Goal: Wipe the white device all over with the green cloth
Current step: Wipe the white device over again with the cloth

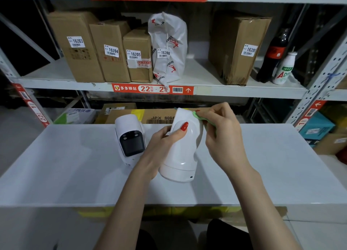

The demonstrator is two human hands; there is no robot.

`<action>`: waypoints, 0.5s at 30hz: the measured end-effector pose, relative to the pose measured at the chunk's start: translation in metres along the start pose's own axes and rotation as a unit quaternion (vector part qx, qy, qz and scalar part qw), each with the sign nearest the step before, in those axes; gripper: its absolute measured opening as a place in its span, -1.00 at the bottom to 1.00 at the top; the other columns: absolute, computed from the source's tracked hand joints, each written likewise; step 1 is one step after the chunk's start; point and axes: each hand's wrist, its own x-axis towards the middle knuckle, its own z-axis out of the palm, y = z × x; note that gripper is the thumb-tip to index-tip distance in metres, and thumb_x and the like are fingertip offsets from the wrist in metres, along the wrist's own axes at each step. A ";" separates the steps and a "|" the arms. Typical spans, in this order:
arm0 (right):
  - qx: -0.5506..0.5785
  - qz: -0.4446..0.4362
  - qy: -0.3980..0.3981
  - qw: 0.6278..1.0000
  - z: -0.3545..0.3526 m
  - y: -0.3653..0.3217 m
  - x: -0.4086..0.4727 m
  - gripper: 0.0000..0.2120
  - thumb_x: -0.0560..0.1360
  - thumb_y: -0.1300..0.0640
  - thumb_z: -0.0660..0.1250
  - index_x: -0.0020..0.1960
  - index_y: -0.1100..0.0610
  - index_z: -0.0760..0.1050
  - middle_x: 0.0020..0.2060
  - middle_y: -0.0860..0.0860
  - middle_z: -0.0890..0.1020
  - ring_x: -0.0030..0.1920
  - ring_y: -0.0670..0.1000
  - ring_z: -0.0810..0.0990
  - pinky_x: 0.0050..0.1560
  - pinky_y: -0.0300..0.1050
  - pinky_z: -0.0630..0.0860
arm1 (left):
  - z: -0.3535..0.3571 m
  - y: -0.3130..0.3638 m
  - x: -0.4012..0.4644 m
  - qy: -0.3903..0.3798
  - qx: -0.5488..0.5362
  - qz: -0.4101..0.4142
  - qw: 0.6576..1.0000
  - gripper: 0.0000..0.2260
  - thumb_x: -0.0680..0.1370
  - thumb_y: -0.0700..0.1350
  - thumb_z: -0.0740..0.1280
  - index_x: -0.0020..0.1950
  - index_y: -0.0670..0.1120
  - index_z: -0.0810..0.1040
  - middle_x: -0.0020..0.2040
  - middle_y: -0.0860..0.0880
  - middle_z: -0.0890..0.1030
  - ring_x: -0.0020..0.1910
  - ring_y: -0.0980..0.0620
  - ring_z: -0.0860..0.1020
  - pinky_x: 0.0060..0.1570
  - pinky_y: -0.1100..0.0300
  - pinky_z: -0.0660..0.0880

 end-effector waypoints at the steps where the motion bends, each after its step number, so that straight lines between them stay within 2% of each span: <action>1: 0.003 -0.008 -0.010 1.000 -0.001 -0.002 0.000 -0.69 0.49 0.26 0.19 0.14 0.24 0.61 -0.06 0.08 0.46 -0.03 0.20 0.51 -0.08 0.05 0.53 | 0.000 0.000 0.001 0.002 -0.003 0.000 1.000 -0.53 0.37 0.26 0.42 0.17 0.03 0.62 0.01 0.00 0.72 -0.01 -0.02 0.70 0.14 -0.04 0.59; 3: 0.009 -0.020 -0.020 1.000 -0.002 -0.004 0.001 -0.67 0.47 0.24 0.17 0.12 0.22 0.62 -0.05 0.09 0.48 -0.04 0.21 0.51 -0.09 0.05 0.53 | 0.000 0.000 0.000 0.003 -0.006 0.001 1.000 -0.53 0.37 0.25 0.42 0.17 0.02 0.63 0.01 -0.01 0.72 0.00 -0.03 0.69 0.17 -0.07 0.57; 5: 0.017 -0.015 -0.014 1.000 -0.003 -0.001 0.001 -0.72 0.49 0.33 0.23 0.12 0.21 0.63 -0.05 0.09 0.49 -0.04 0.20 0.52 -0.07 0.08 0.53 | -0.001 0.002 -0.001 -0.007 -0.003 0.004 1.000 -0.53 0.37 0.25 0.41 0.18 0.01 0.63 0.02 -0.02 0.72 0.01 -0.03 0.69 0.16 -0.05 0.58; 8: 0.028 0.014 0.003 1.000 -0.005 0.004 0.001 -0.68 0.47 0.43 0.28 0.12 0.16 0.62 -0.07 0.06 0.51 -0.05 0.15 0.52 -0.05 0.06 0.53 | -0.003 0.005 -0.005 -0.040 -0.005 0.007 0.999 -0.51 0.38 0.23 0.39 0.21 0.00 0.61 0.04 -0.03 0.72 0.03 -0.05 0.69 0.12 -0.01 0.61; 10: 0.044 0.046 0.000 0.998 -0.004 0.007 0.001 -0.61 0.46 0.45 0.24 0.13 0.09 0.62 -0.07 0.02 0.51 -0.05 0.07 0.53 -0.02 -0.08 0.51 | -0.002 0.007 -0.008 -0.067 -0.008 0.012 0.998 -0.53 0.40 0.20 0.37 0.21 -0.02 0.61 0.04 -0.06 0.72 0.02 -0.06 0.69 0.02 0.06 0.63; 12: 0.060 0.078 -0.014 0.995 -0.003 0.009 0.001 -0.56 0.45 0.45 0.22 0.14 0.02 0.61 -0.05 -0.04 0.51 -0.04 -0.05 0.52 0.00 -0.31 0.45 | -0.002 0.008 -0.011 -0.084 -0.004 0.013 0.996 -0.55 0.42 0.19 0.35 0.20 -0.03 0.61 0.03 -0.07 0.71 0.00 -0.06 0.69 -0.02 0.09 0.62; 15: 0.100 0.107 -0.012 0.989 -0.006 0.010 0.002 -0.58 0.46 0.45 0.21 0.09 0.03 0.63 -0.04 -0.06 0.55 -0.05 -0.17 0.52 -0.04 -0.51 0.36 | -0.001 0.010 -0.013 -0.090 0.006 0.005 0.996 -0.53 0.43 0.22 0.33 0.21 -0.04 0.60 0.05 -0.09 0.71 0.04 -0.10 0.67 0.08 0.00 0.60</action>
